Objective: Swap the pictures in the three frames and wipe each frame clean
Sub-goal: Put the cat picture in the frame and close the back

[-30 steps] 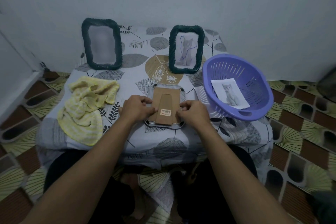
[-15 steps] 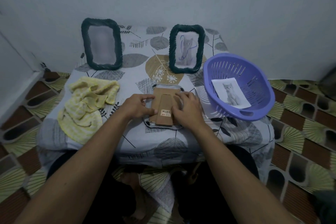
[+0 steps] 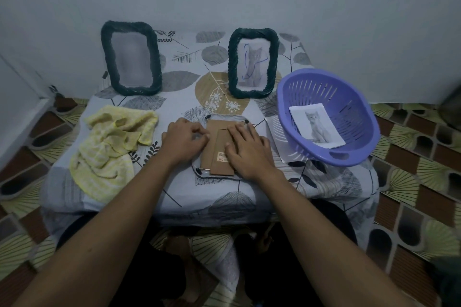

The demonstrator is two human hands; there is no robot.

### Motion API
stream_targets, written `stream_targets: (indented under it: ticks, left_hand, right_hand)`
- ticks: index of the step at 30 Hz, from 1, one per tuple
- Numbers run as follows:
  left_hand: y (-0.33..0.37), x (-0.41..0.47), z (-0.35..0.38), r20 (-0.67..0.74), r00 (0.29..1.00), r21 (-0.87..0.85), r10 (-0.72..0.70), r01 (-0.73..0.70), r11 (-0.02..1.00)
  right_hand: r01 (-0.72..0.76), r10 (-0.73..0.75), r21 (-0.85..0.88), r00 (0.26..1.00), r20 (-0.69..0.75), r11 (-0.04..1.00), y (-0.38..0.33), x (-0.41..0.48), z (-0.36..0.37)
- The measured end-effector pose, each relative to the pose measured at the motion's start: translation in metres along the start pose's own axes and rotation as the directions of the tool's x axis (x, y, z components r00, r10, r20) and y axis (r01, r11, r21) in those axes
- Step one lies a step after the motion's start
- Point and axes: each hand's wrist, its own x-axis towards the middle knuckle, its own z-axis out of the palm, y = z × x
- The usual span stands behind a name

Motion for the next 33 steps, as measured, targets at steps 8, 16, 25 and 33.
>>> stream_targets:
  ticks: [8,16,25,33]
  left_hand:
    - [0.001,0.023,0.011,-0.204,0.979,-0.172,0.018,-0.054,0.984]
    - [0.002,0.045,0.021,-0.186,0.982,-0.122,0.03,-0.054,0.991]
    - [0.001,0.05,0.025,-0.148,0.988,-0.101,0.05,-0.065,0.993]
    - [-0.001,0.052,0.026,-0.13,0.991,-0.136,0.041,-0.058,0.989]
  right_hand:
    - [0.01,-0.01,0.004,1.0,-0.022,1.0,0.003,0.003,0.003]
    - [0.016,-0.016,-0.003,1.0,-0.022,1.0,0.005,0.004,0.005]
    - [0.011,-0.011,-0.015,1.0,-0.026,1.0,0.005,0.005,0.006]
    - [0.007,-0.007,-0.015,1.0,-0.027,1.0,0.005,0.006,0.007]
